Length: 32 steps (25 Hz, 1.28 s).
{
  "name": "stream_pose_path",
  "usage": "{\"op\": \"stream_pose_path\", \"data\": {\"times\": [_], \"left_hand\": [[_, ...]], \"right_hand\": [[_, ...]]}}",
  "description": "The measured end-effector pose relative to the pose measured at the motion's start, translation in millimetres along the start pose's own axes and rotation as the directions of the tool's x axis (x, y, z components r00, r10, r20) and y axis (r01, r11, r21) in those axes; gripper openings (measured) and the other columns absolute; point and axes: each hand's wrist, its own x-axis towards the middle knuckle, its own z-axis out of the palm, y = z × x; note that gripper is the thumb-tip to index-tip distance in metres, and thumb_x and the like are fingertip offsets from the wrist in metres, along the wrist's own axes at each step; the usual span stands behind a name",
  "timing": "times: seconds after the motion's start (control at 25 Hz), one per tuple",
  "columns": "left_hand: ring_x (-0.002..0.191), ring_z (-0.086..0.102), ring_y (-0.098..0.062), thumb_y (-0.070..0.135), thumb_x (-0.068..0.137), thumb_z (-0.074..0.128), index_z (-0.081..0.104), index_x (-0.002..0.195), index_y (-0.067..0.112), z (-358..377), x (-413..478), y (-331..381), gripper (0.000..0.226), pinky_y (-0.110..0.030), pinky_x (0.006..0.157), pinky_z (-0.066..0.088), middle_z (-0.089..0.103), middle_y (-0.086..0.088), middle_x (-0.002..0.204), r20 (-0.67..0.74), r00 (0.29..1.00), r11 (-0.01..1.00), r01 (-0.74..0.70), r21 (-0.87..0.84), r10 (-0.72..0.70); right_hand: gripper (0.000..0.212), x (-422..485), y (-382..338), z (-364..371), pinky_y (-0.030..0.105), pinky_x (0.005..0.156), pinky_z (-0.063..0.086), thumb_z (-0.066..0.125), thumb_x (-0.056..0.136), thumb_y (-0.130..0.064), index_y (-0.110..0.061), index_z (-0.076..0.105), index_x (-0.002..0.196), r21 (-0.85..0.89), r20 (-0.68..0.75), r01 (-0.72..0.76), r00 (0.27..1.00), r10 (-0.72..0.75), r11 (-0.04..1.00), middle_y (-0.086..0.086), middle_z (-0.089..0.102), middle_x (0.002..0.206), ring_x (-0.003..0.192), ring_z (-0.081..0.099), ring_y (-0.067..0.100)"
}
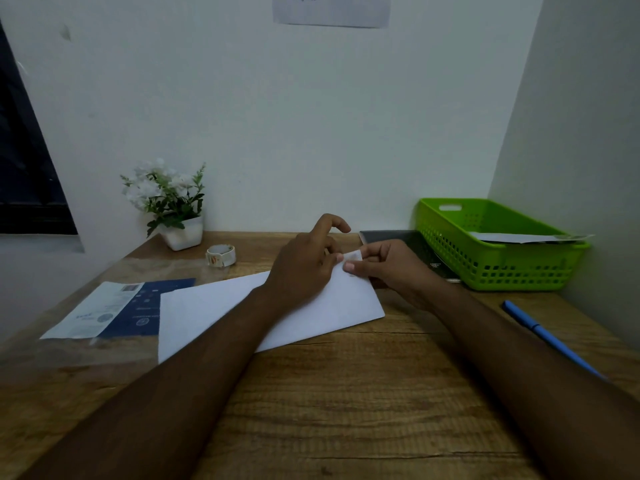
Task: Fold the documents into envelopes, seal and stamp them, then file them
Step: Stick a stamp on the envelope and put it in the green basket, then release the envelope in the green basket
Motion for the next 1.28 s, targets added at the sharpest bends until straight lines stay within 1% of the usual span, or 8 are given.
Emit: {"op": "stream_pose_path", "data": {"times": [0.24, 0.4, 0.52, 0.76, 0.96, 1.04, 1.16, 1.28], "left_hand": [[0.060, 0.053, -0.002, 0.010, 0.090, 0.054, 0.045, 0.116, 0.023, 0, 0, -2, 0.031, -0.019, 0.054, 0.032, 0.059, 0.013, 0.069, 0.016, 0.999, 0.997, -0.036, 0.066, 0.036], [0.061, 0.052, -0.003, 0.011, 0.092, 0.051, 0.045, 0.113, 0.022, -1, -1, -4, 0.025, -0.020, 0.055, 0.032, 0.062, 0.009, 0.075, 0.060, 0.994, 0.993, -0.092, 0.077, 0.087], [0.067, 0.057, -0.009, 0.012, 0.092, 0.050, 0.046, 0.110, 0.022, 0, 0, -3, 0.021, -0.023, 0.057, 0.038, 0.066, 0.003, 0.081, 0.059, 0.992, 0.987, -0.117, 0.107, 0.111], [0.068, 0.057, -0.012, 0.011, 0.091, 0.049, 0.052, 0.110, 0.018, 0, 0, -3, 0.020, -0.030, 0.066, 0.045, 0.066, 0.001, 0.082, -0.013, 0.990, 0.975, -0.137, 0.172, 0.141], [0.086, 0.049, -0.013, 0.017, 0.082, 0.059, 0.057, 0.103, 0.016, -1, 1, 7, 0.021, -0.031, 0.076, 0.036, 0.057, 0.003, 0.090, -0.214, 0.941, 0.915, -0.170, 0.366, 0.261], [0.071, 0.048, -0.011, 0.018, 0.082, 0.062, 0.058, 0.099, 0.014, -2, -1, 13, 0.017, -0.030, 0.066, 0.037, 0.050, 0.008, 0.074, -0.286, 0.920, 0.921, -0.158, 0.357, 0.269], [0.044, 0.040, -0.002, 0.022, 0.085, 0.065, 0.056, 0.098, 0.014, 3, -5, 19, 0.018, -0.020, 0.049, 0.033, 0.041, 0.014, 0.051, -0.287, 0.947, 0.977, -0.087, 0.196, 0.142], [0.049, 0.045, -0.002, 0.034, 0.081, 0.070, 0.057, 0.104, 0.018, 12, -7, 24, 0.031, -0.017, 0.047, 0.031, 0.045, 0.017, 0.057, -0.286, 0.958, 0.991, 0.029, 0.133, 0.011]], "right_hand": [[0.017, -2, -5, -7, 0.024, 0.066, 0.057, 0.061, 0.088, -0.003, -0.004, 0.069, 0.104, 0.029, 0.117, -0.051, 0.992, 0.047, 0.998, 0.012, 0.074, 0.095, 0.080, 0.070, 0.014], [0.026, -1, -4, -6, 0.031, 0.071, 0.058, 0.063, 0.089, -0.021, -0.001, 0.071, 0.103, -0.029, 0.084, 0.002, 0.996, 0.000, 1.000, 0.017, 0.073, 0.100, 0.082, 0.069, 0.022], [0.025, 1, -3, -4, 0.035, 0.075, 0.058, 0.067, 0.086, -0.018, 0.001, 0.071, 0.102, -0.091, 0.010, 0.051, 0.999, -0.050, 0.995, 0.018, 0.073, 0.096, 0.083, 0.070, 0.024], [0.018, -3, -4, -6, 0.035, 0.075, 0.059, 0.067, 0.086, -0.014, -0.007, 0.072, 0.102, -0.139, 0.132, 0.013, 0.991, 0.005, 0.990, 0.009, 0.075, 0.090, 0.086, 0.072, 0.022], [0.013, 3, -4, -10, 0.036, 0.071, 0.055, 0.067, 0.087, -0.017, -0.011, 0.072, 0.097, -0.029, -0.180, 0.041, 0.983, -0.045, 0.999, 0.010, 0.075, 0.089, 0.082, 0.070, 0.026], [0.011, 6, -4, -14, 0.027, 0.059, 0.055, 0.065, 0.088, -0.013, -0.008, 0.070, 0.096, 0.084, -0.336, 0.087, 0.940, -0.054, 0.993, 0.008, 0.073, 0.082, 0.072, 0.069, 0.021], [0.007, 5, -5, -16, 0.025, 0.050, 0.054, 0.063, 0.089, -0.012, -0.008, 0.069, 0.093, 0.251, -0.424, 0.141, 0.905, -0.022, 0.958, 0.008, 0.072, 0.082, 0.068, 0.070, 0.017], [0.014, 2, -7, -12, 0.035, 0.063, 0.059, 0.062, 0.090, -0.013, -0.007, 0.066, 0.103, 0.405, -0.430, 0.183, 0.903, 0.010, 0.896, 0.009, 0.074, 0.092, 0.080, 0.072, 0.020]]}}
